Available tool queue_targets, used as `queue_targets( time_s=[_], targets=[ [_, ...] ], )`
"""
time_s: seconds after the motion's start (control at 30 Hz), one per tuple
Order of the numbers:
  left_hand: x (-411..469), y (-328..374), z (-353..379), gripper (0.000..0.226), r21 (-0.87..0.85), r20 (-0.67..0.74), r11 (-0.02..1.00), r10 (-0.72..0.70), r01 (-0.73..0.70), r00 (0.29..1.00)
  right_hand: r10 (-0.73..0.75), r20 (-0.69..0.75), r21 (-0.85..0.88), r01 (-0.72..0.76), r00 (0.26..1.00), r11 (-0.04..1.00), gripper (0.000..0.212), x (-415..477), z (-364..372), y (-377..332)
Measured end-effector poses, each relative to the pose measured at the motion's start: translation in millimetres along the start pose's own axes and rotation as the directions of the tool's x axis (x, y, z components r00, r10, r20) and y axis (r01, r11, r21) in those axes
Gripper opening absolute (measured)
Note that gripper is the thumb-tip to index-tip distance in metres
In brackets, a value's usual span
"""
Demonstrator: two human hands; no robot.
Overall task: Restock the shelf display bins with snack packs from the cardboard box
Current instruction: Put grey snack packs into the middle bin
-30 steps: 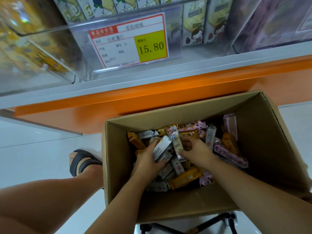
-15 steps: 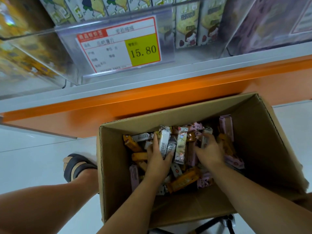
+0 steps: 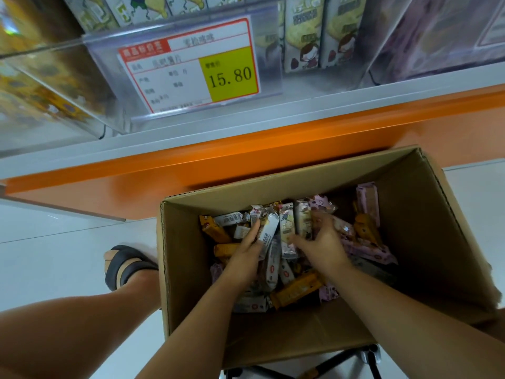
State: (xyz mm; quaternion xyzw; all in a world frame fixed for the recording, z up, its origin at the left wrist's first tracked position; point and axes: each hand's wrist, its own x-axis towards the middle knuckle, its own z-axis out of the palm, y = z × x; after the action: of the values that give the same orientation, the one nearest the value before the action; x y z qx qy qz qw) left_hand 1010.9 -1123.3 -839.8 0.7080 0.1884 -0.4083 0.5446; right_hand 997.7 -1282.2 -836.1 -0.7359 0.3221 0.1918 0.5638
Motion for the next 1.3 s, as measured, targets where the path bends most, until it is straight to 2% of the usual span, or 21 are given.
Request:
queue_targets(
  time_s=[0.07, 0.13, 0.23, 0.4, 0.5, 0.67, 0.87, 1.03, 1.17, 1.3],
  targets=[
    [-0.2, -1.6, -1.0, 0.047, -0.038, -0.012, 0.999, 0.005, -0.006, 1.000, 0.096, -0.001, 0.091, -0.095, 0.995, 0.991, 0.065, 1.2, 2.5, -1.1],
    [-0.9, -4.2, -0.4, 0.047, -0.026, -0.027, 0.999, 0.044, -0.044, 0.999, 0.124, 0.054, 0.081, -0.128, 0.991, 0.988, 0.066, 1.3, 8.3, -0.6],
    [-4.3, -5.6, 1.9, 0.050, -0.045, -0.034, 0.996, 0.079, -0.080, 0.996, 0.106, 0.113, 0.045, -0.111, 0.988, 0.993, 0.063, -0.6, 16.0, -1.4],
    [-6.2, -5.3, 0.3, 0.066, -0.051, 0.034, 0.996, 0.068, -0.066, 0.997, 0.088, 0.187, 0.027, -0.095, 0.978, 0.995, 0.053, -1.4, 12.2, -2.2],
    [-5.1, -2.6, -1.5, 0.072, -0.046, 0.044, 0.996, 0.084, -0.082, 0.995, 0.069, 0.239, 0.065, -0.086, 0.969, 0.994, 0.045, -1.1, 11.6, -3.1],
    [-11.3, 3.7, -2.9, 0.072, -0.060, 0.039, 0.993, 0.106, -0.103, 0.994, 0.044, 0.259, 0.114, -0.076, 0.965, 0.991, 0.049, -8.0, 12.2, -8.4],
    [-47.0, 21.9, -0.6, 0.070, -0.036, 0.031, 0.983, 0.182, -0.181, 0.983, -0.082, 0.209, 0.143, 0.052, 0.975, 0.988, 0.043, -40.4, -1.5, -26.5],
    [-91.3, 34.7, 6.4, 0.066, -0.116, 0.026, 0.943, 0.318, -0.313, 0.948, -0.217, 0.117, 0.123, 0.202, 0.969, 0.972, 0.036, -79.4, -14.6, -41.4],
    [-123.2, 39.0, 9.9, 0.068, -0.155, 0.037, 0.911, 0.392, -0.382, 0.919, -0.326, 0.098, 0.106, 0.315, 0.940, 0.943, 0.036, -113.3, -23.9, -49.4],
    [-155.4, 51.2, 9.7, 0.065, -0.164, 0.053, 0.841, 0.529, -0.515, 0.847, -0.447, 0.058, 0.107, 0.440, 0.892, 0.892, 0.039, -147.1, -38.1, -66.5]
  ],
)
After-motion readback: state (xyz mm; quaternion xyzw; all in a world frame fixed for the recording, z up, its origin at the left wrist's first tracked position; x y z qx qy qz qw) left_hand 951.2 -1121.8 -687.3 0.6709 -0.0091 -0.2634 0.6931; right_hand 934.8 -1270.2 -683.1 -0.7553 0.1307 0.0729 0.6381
